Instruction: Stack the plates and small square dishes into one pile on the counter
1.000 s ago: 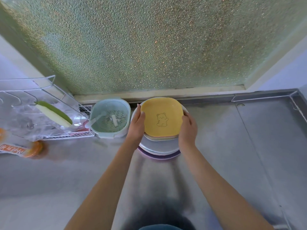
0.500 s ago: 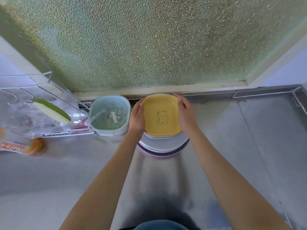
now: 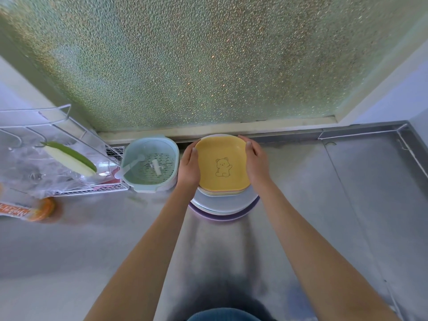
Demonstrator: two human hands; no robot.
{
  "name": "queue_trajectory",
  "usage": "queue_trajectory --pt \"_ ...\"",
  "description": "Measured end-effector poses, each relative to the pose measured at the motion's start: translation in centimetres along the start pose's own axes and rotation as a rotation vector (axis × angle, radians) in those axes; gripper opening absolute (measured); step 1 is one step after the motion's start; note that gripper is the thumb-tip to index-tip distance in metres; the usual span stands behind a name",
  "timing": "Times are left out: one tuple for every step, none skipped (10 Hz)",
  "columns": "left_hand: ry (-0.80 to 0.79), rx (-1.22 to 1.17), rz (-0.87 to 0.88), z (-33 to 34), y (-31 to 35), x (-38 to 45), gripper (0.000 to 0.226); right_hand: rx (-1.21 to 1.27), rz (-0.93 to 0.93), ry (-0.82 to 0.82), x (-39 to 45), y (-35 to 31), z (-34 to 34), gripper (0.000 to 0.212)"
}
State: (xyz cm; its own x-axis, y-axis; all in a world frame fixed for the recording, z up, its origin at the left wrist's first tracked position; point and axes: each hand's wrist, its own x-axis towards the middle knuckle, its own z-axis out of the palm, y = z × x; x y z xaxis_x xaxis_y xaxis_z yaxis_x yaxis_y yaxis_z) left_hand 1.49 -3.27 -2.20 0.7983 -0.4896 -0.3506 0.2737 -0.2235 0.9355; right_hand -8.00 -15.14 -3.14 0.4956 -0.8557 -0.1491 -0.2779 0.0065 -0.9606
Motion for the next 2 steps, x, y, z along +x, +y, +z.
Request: queue_trajectory --pt "-0.031 0.015 -0.020 -0.5 -0.1 0.2 0.037 0.061 0.085 -0.076 0.2 0.4 -0.5 0.035" --pt "0.039 0.040 0.069 -2.0 0.7 -0.2 0.032 0.256 0.103 -0.074 0.2 0.5 -2.4 0.038"
